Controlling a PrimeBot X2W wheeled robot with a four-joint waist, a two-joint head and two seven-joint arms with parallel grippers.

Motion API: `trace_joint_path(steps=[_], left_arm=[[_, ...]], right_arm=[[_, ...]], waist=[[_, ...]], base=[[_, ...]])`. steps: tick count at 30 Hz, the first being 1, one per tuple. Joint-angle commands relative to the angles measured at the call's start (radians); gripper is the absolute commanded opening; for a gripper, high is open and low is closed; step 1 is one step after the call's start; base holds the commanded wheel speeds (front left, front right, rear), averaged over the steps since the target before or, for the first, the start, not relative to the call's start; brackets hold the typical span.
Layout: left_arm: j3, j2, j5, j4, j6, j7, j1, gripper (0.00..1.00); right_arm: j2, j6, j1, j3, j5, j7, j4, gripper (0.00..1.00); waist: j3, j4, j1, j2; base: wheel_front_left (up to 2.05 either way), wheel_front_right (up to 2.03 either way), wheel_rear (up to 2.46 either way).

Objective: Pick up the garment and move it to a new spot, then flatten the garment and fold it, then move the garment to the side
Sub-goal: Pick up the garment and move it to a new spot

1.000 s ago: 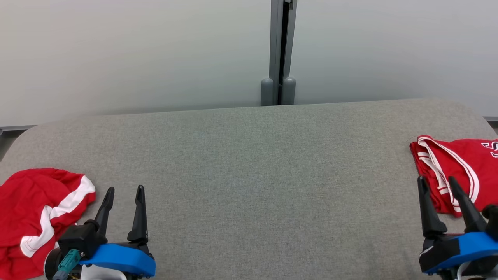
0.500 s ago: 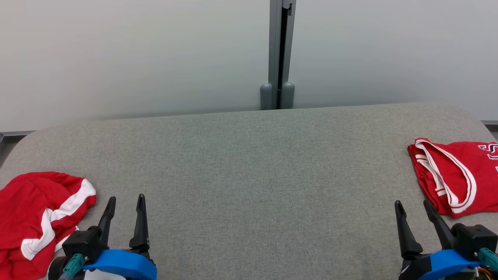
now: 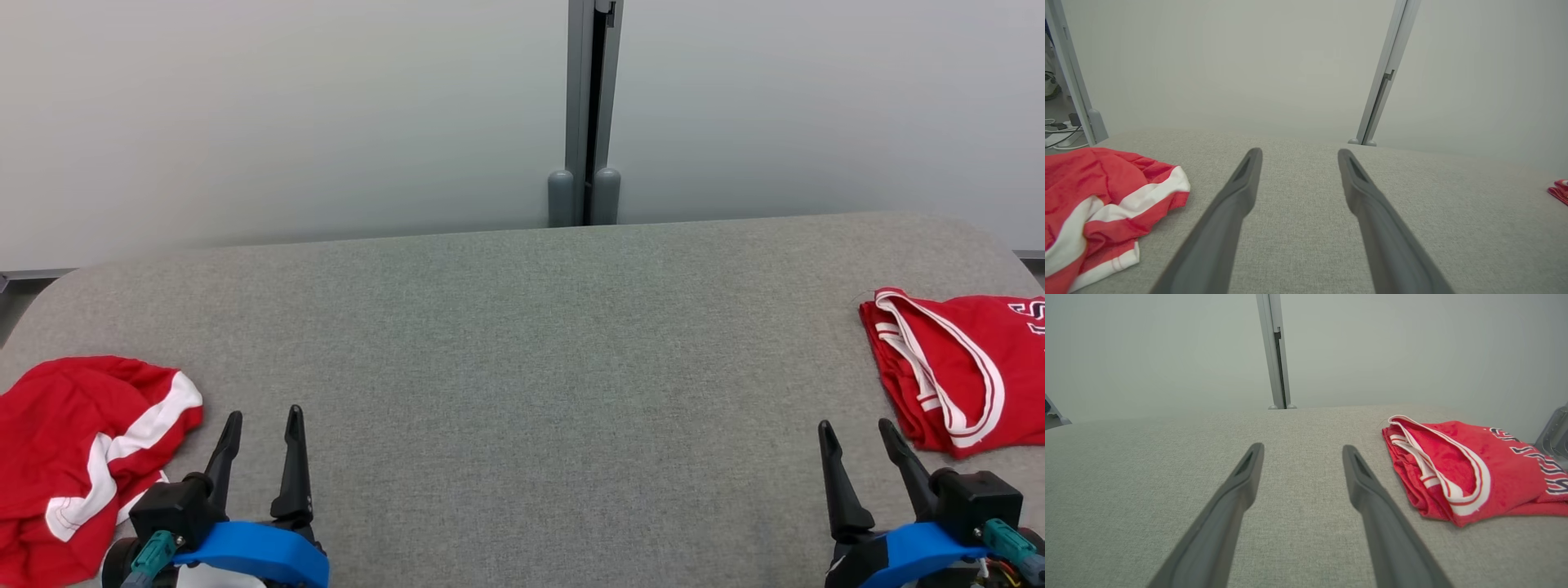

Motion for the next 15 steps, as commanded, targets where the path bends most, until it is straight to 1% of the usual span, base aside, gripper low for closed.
trace_joint_path(steps=[1,7,10,15], left_arm=[[0.003,-0.001,0.007,-0.001,-0.005,-0.004,-0.01,1.0],[0.013,-0.009,0.012,0.001,-0.012,-0.004,-0.015,1.0],[0.015,-0.011,0.017,0.003,-0.014,-0.004,-0.014,1.0],[0.017,-0.012,0.025,0.005,-0.018,-0.004,-0.014,1.0]], right_arm=[[0.005,0.0,-0.008,0.0,-0.001,-0.008,0.006,1.0],[0.003,0.0,-0.013,-0.004,0.005,-0.021,0.035,1.0],[0.001,0.0,-0.014,-0.002,0.003,-0.025,0.049,1.0],[0.002,0.0,-0.016,-0.001,0.001,-0.035,0.066,1.0]], waist=[[0.0,0.004,-0.0001,0.0],[0.002,0.034,-0.0001,0.0],[0.003,0.062,-0.0001,0.0],[0.008,0.129,-0.0001,0.0]], base=[[0.0,0.0,0.0],[0.0,0.0,0.0],[0.0,0.0,0.0],[0.0,0.0,0.0]])
